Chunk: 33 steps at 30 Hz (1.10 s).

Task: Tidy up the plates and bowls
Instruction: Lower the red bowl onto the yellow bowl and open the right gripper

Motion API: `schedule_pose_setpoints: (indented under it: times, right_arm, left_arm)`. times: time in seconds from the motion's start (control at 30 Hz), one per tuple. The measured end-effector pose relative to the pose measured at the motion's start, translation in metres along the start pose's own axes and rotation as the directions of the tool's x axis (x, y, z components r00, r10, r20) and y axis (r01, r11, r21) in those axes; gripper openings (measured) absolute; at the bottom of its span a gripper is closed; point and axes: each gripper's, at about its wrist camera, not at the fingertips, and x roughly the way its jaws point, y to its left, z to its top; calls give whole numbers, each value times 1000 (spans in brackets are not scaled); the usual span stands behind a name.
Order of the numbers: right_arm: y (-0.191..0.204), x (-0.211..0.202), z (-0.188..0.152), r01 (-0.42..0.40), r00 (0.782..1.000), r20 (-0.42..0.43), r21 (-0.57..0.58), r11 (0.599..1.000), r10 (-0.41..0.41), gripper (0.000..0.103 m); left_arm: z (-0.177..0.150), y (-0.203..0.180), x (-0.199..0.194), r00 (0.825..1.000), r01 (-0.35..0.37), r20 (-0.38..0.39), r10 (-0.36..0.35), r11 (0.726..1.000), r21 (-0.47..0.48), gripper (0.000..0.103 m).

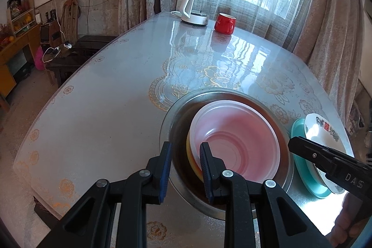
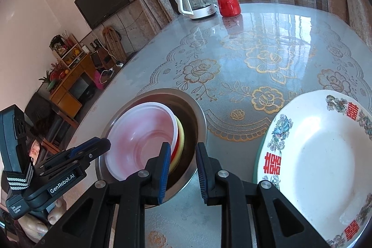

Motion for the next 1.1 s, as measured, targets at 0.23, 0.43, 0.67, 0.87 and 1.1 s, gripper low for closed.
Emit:
schedule_pose_setpoints:
  times: [0.23,0.43,0.67,0.87,1.1]
  right_arm:
    - [19,14,6,42,999,-24,-80,996,-44,22]
    - [22,24,3,65,997,-29,-96,993,-68,22]
    - [19,30,3,43,998,-34,-75,996,-45,22]
    - [17,30,2,21,999,-30,-48,999,-22,22]
    - [5,14,1,1,1000,25,19,1000,-1,28]
  left_arm:
    - [-2,2,-5,1000,-17,22,16,1000,19,25]
    - [-6,2,-2,1000,-20,15,20,999,28,25]
    - [-6,5,-1,1000,-24,17,24,1000,17,25]
    - [-8,4,-2,999,-32,18,32,999,17,25]
    - [-12,3,-1,999,-34,7,33,999,18,25]
